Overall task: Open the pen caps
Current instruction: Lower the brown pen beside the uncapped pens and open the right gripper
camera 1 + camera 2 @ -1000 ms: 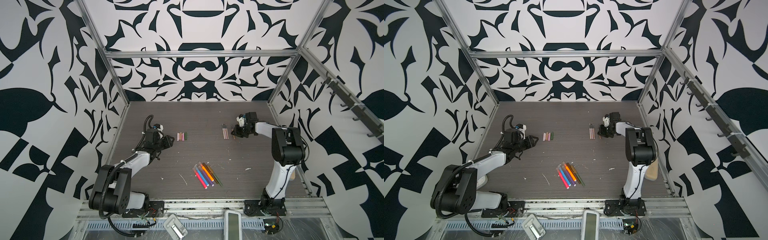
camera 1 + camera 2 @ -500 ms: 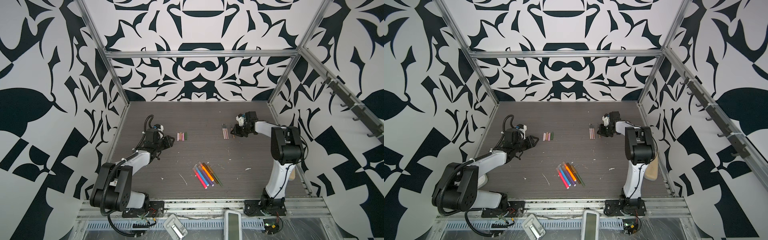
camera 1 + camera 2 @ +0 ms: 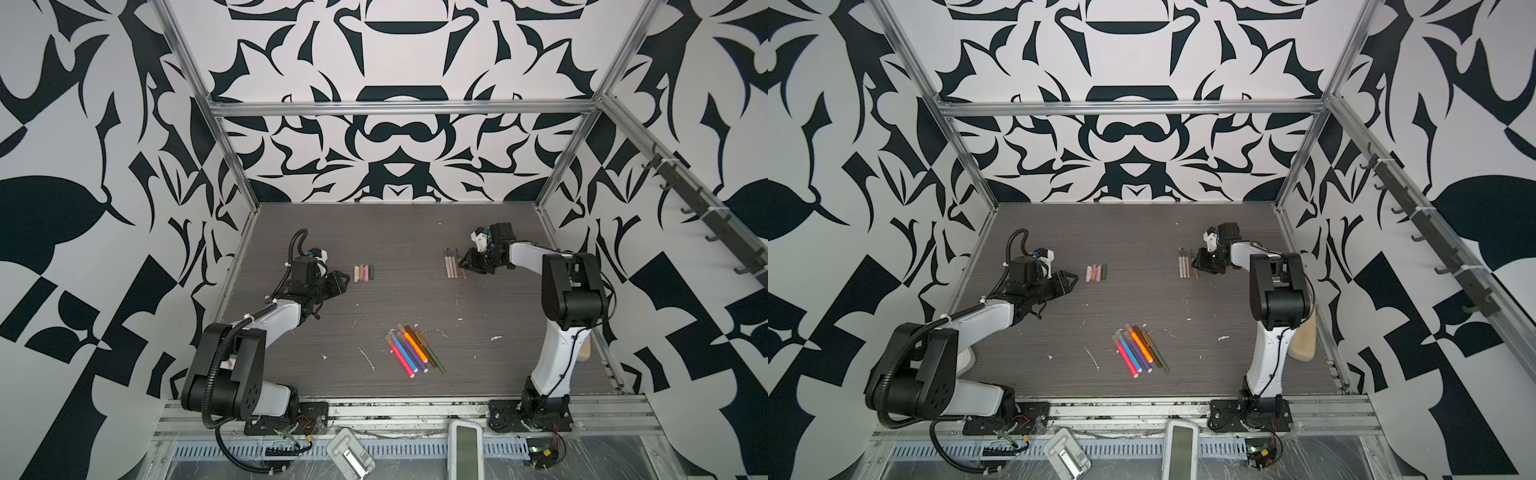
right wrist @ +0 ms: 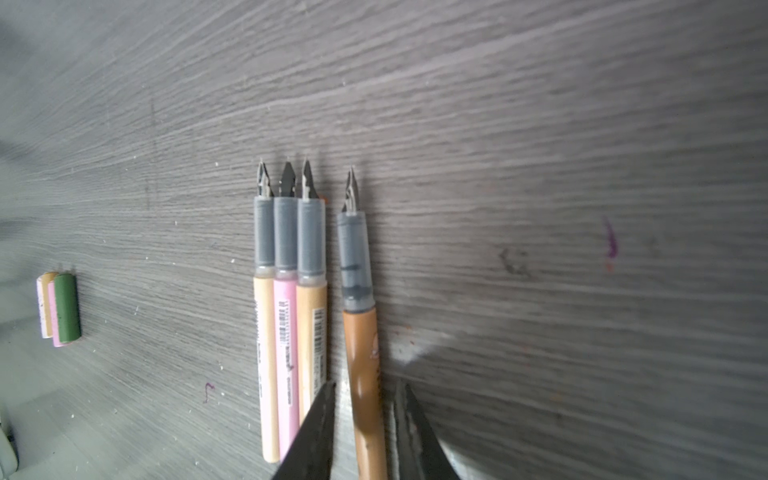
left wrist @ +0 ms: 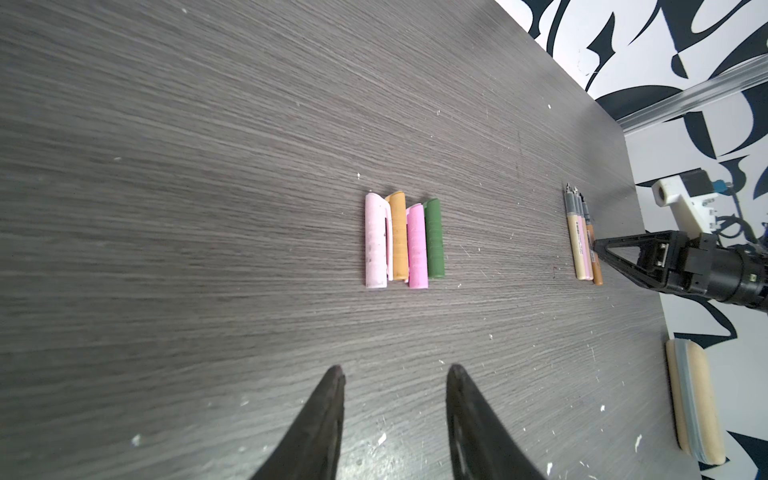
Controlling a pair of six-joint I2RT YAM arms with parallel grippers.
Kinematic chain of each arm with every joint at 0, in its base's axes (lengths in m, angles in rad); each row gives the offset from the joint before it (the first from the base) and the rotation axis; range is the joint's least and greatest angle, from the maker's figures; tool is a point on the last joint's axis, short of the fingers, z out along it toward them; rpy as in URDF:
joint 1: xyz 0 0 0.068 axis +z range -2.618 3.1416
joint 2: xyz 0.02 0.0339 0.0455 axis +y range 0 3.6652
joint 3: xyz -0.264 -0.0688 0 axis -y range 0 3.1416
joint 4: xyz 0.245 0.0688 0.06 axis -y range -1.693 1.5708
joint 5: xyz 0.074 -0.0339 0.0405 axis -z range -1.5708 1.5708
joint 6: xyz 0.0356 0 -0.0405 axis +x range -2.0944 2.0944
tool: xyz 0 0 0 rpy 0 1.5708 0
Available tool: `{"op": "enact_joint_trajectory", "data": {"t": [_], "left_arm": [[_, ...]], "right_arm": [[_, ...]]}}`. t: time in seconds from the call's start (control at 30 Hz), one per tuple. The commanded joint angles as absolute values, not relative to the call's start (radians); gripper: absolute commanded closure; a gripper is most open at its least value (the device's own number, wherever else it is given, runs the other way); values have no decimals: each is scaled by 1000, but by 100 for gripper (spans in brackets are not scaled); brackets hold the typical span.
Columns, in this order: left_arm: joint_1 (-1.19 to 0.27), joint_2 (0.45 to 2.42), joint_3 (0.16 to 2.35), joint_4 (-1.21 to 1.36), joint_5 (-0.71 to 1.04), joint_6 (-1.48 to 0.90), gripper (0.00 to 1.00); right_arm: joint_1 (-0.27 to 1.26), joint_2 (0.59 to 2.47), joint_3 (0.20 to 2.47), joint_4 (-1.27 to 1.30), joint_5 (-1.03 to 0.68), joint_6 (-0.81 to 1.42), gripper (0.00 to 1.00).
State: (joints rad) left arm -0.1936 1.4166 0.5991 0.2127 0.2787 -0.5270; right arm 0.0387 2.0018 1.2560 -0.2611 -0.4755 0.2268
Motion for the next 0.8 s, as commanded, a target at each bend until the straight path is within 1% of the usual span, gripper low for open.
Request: {"op": "enact_joint_trajectory", "data": {"t": [0.0, 0.43, 0.77], "left_arm": [[-187, 1415, 619, 217, 287, -532, 56], [-184, 1425, 626, 214, 294, -534, 57], [-182, 1427, 626, 215, 296, -534, 57]], "right_arm": [[36, 1978, 1268, -286, -480, 225, 74], [37, 1979, 1261, -250, -547, 252, 78], [37, 1976, 1258, -233, -566, 269, 78]]}}
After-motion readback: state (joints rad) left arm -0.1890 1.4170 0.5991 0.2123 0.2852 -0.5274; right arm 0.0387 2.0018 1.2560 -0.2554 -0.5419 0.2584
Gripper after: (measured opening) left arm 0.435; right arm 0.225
